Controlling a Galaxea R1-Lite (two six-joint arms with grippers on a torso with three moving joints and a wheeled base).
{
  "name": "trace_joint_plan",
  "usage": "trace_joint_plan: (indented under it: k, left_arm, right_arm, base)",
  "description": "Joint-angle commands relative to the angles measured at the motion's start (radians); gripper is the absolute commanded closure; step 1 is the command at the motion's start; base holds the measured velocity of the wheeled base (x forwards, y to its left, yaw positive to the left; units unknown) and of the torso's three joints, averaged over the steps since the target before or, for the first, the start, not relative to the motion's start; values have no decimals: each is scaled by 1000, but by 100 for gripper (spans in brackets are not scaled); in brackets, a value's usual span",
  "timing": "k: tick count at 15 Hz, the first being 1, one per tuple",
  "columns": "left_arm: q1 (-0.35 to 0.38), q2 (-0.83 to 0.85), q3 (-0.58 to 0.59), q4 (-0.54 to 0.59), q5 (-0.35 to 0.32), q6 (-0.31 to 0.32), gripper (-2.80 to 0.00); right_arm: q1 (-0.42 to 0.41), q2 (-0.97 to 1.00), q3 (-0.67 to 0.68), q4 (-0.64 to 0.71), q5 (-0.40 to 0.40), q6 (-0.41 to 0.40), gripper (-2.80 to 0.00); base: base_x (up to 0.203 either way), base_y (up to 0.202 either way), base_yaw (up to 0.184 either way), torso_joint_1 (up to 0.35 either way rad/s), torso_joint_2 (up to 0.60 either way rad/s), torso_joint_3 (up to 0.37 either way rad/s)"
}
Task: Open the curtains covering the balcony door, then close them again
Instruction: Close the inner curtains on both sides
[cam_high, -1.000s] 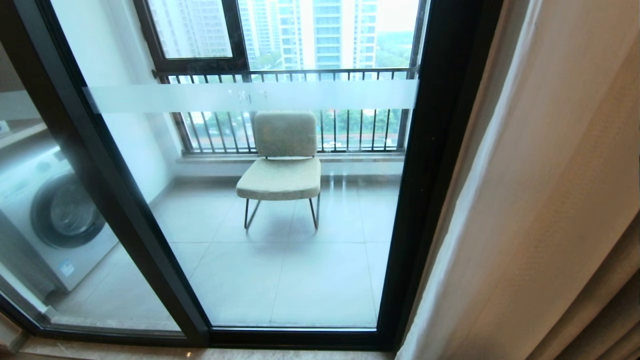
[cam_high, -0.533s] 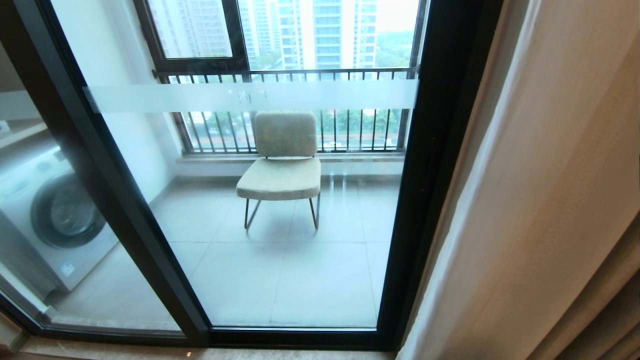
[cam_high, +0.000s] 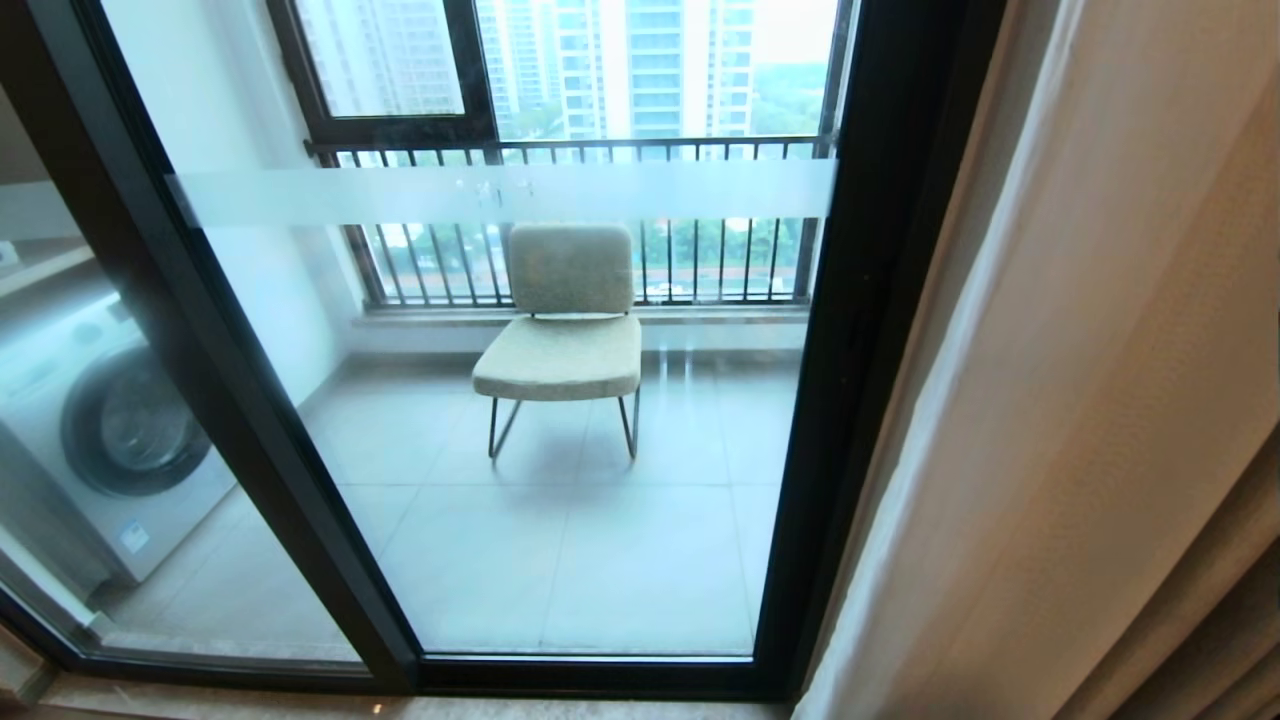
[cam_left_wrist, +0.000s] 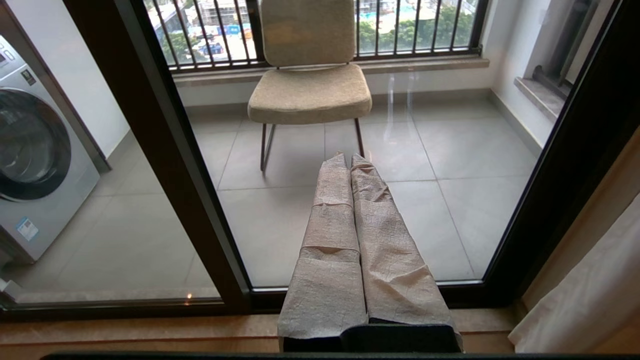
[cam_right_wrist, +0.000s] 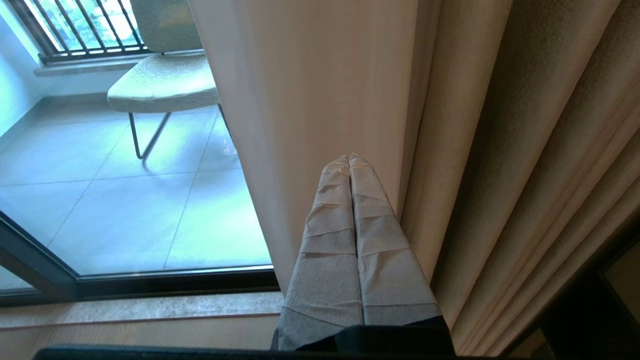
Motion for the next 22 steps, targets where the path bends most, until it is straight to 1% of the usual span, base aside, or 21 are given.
trace_joint_plan:
  k: [1,22]
  left_arm:
    - [0,0,0,-1,0,0,0]
    - [0,0,0,-1,0,0,0]
  right_arm:
    - [0,0,-1,0,0,1,0]
    - [0,0,-1,0,0,1,0]
  base:
    - [0,0,0,0,0,0]
    - [0,0,0,0,0,0]
